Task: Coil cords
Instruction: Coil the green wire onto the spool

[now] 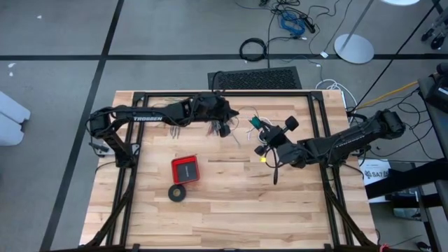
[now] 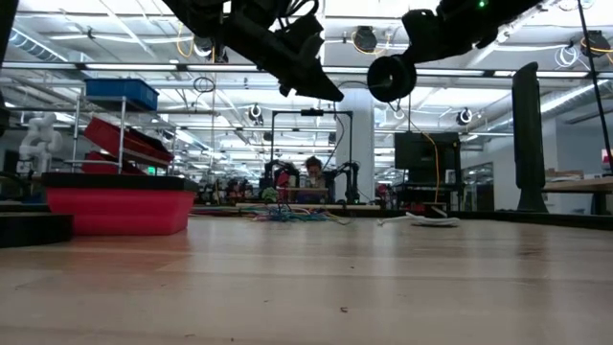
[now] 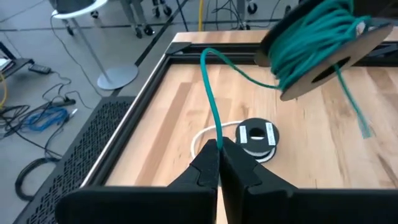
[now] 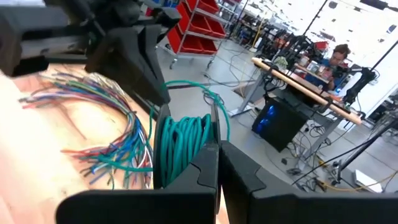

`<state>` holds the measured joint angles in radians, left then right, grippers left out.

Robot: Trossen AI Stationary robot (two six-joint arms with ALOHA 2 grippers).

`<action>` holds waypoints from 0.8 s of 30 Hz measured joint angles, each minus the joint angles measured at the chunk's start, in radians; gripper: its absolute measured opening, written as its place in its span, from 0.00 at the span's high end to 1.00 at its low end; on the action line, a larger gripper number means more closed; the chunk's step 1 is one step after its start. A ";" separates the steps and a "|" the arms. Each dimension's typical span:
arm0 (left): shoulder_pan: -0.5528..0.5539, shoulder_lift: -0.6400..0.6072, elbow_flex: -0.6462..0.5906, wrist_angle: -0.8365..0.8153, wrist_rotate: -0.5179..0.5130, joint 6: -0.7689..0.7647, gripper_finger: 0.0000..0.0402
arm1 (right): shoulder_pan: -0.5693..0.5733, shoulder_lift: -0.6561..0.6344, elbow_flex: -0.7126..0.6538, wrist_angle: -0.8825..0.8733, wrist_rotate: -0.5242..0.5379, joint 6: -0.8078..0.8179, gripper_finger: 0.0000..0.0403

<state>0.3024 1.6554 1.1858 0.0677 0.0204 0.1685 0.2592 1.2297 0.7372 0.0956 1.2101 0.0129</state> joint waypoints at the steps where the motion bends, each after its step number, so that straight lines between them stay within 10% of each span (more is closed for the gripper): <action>1: 0.001 0.000 0.000 0.001 0.001 0.002 0.99 | 0.000 0.000 0.000 -0.013 -0.003 0.003 1.00; 24: -0.041 -0.004 0.000 0.033 0.085 0.001 0.99 | -0.039 0.000 0.000 -0.180 -0.001 0.113 1.00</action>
<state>0.2618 1.6516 1.1858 0.1008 0.1058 0.1692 0.2201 1.2293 0.7372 -0.0845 1.2092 0.1261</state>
